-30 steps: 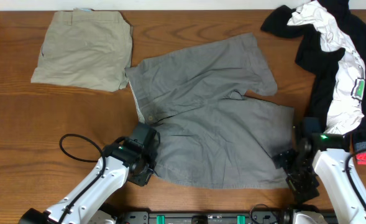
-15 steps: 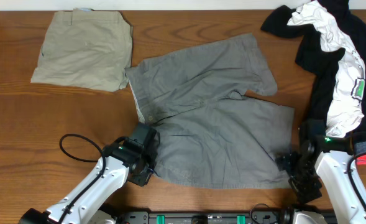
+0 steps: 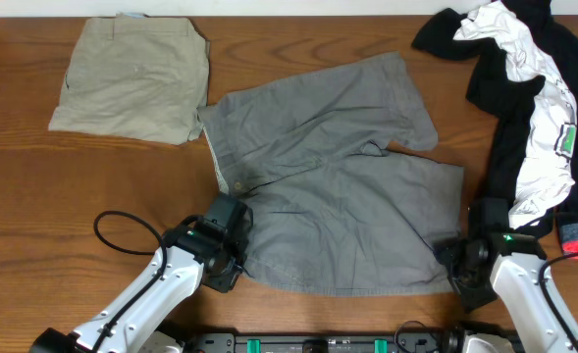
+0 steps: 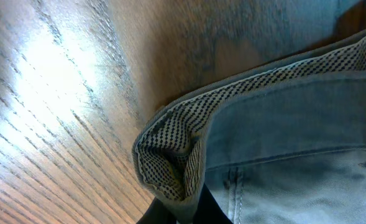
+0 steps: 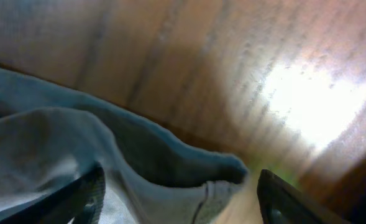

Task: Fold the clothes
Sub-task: 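Lift the leg hems and fold them up toward the waistband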

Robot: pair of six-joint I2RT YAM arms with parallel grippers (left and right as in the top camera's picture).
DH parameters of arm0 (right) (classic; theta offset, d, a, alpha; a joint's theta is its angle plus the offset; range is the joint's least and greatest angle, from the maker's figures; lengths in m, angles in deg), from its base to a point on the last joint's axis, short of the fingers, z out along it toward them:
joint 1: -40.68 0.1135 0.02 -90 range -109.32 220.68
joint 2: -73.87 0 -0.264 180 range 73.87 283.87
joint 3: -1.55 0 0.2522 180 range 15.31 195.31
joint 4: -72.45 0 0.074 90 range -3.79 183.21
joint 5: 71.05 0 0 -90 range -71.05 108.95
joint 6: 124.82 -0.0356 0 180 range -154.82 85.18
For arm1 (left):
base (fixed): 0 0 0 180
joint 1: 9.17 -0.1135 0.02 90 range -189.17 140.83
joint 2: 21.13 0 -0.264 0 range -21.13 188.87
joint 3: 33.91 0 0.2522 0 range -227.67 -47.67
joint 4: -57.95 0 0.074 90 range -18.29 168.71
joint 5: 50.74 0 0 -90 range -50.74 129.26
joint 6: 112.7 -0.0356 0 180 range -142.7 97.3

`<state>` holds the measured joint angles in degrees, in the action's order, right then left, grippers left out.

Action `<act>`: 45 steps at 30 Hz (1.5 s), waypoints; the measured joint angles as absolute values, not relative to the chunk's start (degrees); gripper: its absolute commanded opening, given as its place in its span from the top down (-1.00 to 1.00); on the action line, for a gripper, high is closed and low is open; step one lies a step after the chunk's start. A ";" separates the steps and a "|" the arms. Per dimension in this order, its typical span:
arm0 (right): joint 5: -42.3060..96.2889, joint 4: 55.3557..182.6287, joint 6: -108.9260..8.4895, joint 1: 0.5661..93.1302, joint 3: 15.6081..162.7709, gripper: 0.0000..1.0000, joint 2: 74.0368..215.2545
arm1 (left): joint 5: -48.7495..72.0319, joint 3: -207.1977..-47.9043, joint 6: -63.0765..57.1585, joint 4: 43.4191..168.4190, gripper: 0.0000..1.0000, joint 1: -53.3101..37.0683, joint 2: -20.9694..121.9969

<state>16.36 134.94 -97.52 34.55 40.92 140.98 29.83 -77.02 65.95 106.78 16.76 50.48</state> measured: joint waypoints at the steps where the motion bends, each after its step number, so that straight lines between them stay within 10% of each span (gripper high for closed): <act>1: 16.60 133.93 -97.34 34.55 40.48 -0.18 140.59 | 29.83 -77.02 65.95 106.78 0.87 16.74 50.48; 6: 18.37 129.17 -97.60 34.55 39.56 0.95 139.96 | 29.85 -77.02 65.95 106.74 0.88 16.76 50.48; 45: 17.36 150.56 -69.65 34.79 72.35 0.98 132.24 | 32.67 -89.59 20.96 113.78 0.88 7.54 16.01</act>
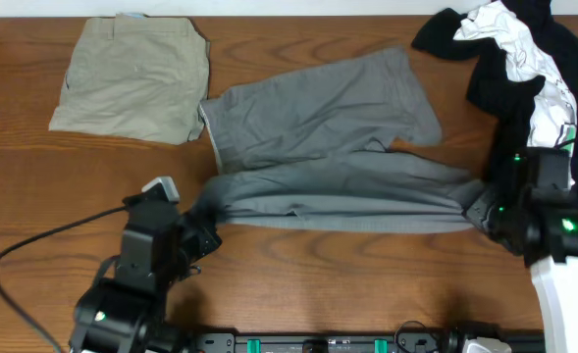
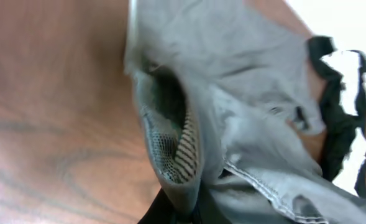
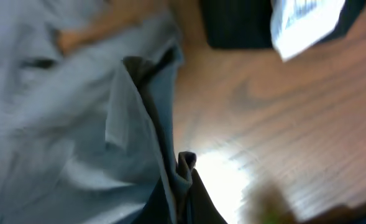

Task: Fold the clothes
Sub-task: 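Lift the leg hems and fold them up toward the waistband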

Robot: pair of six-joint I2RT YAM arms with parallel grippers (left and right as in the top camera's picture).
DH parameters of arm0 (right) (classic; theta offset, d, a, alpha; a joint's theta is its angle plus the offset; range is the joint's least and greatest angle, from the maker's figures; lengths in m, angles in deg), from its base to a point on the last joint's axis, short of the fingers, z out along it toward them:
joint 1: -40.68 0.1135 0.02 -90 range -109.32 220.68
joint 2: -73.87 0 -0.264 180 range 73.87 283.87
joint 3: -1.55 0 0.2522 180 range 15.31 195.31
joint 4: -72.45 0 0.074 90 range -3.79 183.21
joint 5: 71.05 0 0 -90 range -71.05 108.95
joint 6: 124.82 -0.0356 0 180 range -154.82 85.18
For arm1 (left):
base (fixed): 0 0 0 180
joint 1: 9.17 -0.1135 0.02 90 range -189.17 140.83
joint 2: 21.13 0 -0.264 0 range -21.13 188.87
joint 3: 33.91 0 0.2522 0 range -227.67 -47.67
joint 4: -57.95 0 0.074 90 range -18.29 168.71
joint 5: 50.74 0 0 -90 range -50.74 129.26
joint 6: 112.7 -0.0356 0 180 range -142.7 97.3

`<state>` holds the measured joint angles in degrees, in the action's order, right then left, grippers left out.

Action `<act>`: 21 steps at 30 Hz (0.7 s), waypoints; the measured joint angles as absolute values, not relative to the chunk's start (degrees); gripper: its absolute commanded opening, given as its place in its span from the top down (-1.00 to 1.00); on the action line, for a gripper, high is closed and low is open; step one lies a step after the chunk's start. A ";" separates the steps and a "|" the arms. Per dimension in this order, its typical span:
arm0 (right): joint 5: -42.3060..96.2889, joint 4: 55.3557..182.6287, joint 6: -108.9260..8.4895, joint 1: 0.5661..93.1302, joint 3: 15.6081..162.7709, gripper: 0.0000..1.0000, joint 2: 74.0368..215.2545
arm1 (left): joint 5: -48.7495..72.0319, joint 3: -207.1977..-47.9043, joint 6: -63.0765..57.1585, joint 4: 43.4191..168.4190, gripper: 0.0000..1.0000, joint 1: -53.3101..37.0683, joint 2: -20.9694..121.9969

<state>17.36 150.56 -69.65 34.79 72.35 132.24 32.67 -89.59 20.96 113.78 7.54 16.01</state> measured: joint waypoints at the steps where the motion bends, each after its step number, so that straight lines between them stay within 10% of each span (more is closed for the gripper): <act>1: 17.47 150.59 -69.10 34.82 73.07 0.97 131.15 | 32.84 -90.55 20.15 113.93 0.88 7.54 15.90; 21: 21.14 151.90 -66.17 34.93 75.91 0.97 120.99 | 35.79 -104.73 15.26 128.46 0.88 7.54 15.84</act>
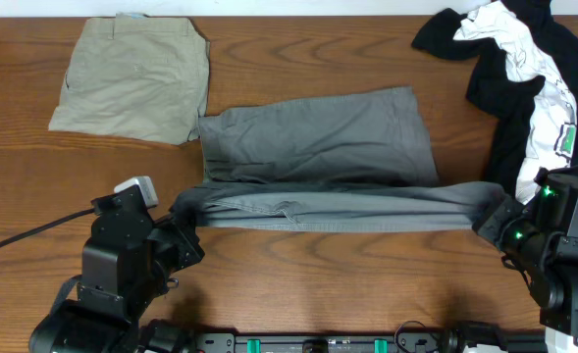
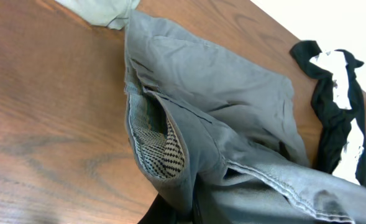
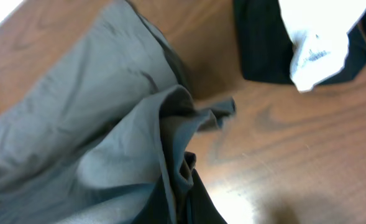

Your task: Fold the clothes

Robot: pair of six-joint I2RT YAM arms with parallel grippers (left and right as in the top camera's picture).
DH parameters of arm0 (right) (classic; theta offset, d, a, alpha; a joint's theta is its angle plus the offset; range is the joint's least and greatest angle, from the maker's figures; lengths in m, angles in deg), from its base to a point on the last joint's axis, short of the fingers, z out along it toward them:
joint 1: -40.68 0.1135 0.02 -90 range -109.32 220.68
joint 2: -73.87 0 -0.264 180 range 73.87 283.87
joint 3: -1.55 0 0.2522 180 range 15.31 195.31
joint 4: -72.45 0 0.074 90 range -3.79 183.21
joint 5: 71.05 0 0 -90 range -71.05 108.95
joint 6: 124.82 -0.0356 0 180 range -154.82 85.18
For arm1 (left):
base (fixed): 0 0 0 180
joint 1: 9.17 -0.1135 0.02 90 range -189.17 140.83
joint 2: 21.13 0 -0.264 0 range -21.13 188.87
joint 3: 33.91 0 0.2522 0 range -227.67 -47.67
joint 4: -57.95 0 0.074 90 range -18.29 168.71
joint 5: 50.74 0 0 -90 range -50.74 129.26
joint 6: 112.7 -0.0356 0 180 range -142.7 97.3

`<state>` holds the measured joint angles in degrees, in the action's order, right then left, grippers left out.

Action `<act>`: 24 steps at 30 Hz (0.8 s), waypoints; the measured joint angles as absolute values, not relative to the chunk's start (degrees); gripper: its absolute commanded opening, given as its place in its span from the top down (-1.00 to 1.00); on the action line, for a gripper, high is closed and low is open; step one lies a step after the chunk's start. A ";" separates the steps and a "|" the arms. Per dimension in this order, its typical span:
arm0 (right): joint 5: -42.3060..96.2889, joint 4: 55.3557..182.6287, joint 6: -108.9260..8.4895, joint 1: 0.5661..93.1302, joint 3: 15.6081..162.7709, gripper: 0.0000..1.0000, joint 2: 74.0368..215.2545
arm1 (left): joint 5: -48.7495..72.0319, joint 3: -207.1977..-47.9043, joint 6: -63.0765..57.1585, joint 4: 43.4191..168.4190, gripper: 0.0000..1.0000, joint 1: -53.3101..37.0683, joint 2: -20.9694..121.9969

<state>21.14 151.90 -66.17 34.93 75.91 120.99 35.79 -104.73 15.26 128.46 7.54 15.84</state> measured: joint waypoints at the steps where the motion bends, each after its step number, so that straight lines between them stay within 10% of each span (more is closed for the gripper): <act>1: 21.43 150.78 -66.11 34.93 76.06 0.97 121.16 | 35.95 -104.73 15.46 128.92 0.88 7.54 15.93; 24: 25.63 119.62 -62.72 36.00 76.50 0.97 156.77 | 49.93 -104.49 16.29 100.44 0.88 7.87 50.83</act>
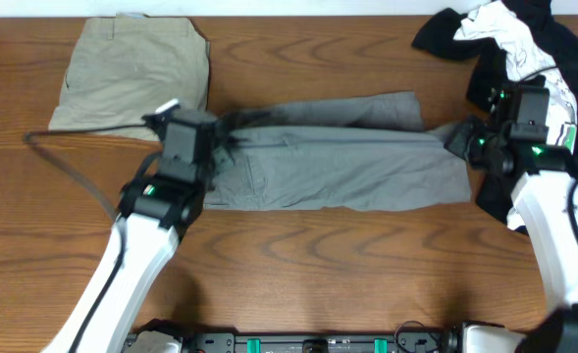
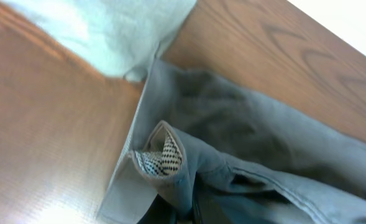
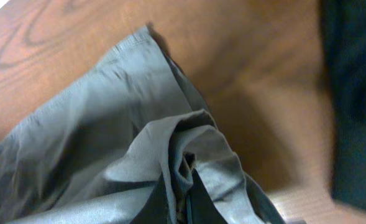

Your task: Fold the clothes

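Note:
The grey shorts [image 1: 338, 162] lie folded in half lengthwise as a long band across the middle of the table. My left gripper [image 1: 220, 132] is shut on the waistband corner [image 2: 164, 155] at the band's far left, its checked lining showing. At the far right end, my right gripper [image 1: 462, 139] is shut on the bunched leg hem [image 3: 186, 165]. A folded khaki garment [image 1: 131, 78] rests at the back left. A heap of black and white clothes [image 1: 524, 69] sits at the right.
The table's back edge [image 1: 289, 8] runs close behind the khaki garment and the clothes heap. My left arm's cable [image 1: 68, 162] loops over the wood at the left. Bare wood [image 1: 318, 265] lies in front of the shorts.
Both grippers, still holding the shorts' near edge, have moved from the front of the table to the far edge of the shorts. The near half now lies over the far half.
The shorts first lay spread flat, with my grippers at their two near corners. Then both corners were lifted and held off the table, the cloth hanging between them. Now they are at the far edge and the shorts are folded in half.

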Robot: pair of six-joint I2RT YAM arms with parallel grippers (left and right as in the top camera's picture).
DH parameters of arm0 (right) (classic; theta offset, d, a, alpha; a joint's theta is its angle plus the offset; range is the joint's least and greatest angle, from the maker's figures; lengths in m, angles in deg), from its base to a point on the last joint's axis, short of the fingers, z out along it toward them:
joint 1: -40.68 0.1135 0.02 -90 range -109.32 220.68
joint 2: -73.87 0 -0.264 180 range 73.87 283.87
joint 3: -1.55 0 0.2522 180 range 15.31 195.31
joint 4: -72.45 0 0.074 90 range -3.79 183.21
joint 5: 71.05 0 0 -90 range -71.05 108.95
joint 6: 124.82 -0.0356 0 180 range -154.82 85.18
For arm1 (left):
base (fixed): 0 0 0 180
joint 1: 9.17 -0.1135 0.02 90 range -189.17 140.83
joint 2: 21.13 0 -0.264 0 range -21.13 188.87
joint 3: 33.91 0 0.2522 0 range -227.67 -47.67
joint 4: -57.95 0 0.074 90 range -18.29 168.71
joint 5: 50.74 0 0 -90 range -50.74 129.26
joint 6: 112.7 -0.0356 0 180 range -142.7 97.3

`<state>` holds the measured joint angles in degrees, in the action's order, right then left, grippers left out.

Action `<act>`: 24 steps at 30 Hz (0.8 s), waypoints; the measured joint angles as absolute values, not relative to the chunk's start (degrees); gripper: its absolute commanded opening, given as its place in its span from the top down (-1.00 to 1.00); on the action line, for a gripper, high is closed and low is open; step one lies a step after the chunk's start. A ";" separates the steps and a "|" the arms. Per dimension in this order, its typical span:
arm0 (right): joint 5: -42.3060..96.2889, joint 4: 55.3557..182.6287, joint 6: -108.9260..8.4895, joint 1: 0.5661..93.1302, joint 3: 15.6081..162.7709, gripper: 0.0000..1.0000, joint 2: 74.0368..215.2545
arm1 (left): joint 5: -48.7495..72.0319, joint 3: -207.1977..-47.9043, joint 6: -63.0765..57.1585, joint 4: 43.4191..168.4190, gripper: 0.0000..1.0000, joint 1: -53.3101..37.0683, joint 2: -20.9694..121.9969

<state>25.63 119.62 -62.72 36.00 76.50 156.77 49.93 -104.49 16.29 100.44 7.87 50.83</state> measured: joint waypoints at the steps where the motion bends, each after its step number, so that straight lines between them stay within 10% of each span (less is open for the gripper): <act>1: 26.06 117.58 -62.37 36.00 76.50 0.97 158.32 | 50.92 -104.47 16.26 98.17 0.88 7.87 52.95; 24: 25.56 86.59 -58.24 37.77 76.52 0.97 178.38 | 57.93 -104.38 16.05 62.26 0.88 6.97 76.05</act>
